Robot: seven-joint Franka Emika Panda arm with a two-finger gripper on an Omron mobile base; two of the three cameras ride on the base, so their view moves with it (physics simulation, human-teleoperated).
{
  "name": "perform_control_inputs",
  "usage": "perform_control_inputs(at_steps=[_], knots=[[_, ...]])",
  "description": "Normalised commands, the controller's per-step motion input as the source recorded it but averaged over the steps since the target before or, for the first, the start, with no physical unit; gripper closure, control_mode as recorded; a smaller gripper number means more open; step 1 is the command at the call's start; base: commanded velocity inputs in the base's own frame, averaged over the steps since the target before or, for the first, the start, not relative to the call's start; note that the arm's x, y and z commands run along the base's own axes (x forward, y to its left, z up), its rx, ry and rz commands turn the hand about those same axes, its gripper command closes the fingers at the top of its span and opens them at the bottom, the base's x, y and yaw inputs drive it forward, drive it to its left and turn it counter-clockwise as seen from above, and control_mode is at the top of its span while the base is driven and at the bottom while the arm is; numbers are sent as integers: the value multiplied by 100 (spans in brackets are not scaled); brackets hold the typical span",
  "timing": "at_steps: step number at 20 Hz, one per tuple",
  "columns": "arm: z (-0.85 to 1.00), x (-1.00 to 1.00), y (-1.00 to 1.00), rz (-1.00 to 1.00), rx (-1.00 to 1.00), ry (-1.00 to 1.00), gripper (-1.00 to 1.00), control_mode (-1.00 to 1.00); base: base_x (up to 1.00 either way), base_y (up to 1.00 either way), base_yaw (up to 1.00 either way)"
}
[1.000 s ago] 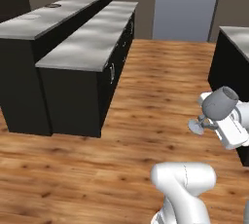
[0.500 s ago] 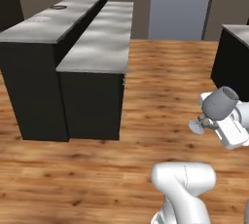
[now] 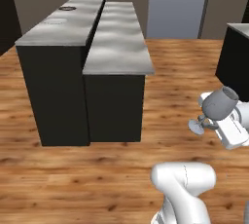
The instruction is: Retrieve the wine glasses from the counter and place one next to each plate.
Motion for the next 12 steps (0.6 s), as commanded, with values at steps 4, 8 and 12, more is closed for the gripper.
perform_control_inputs(at_steps=[4,8,12], knots=[[0,0,0,0,0,0,100,100,-4,100,-20],[0,0,0,0,0,0,100,100,-24,100,-17],[0,0,0,0,0,0,100,100,-18,100,-18]])
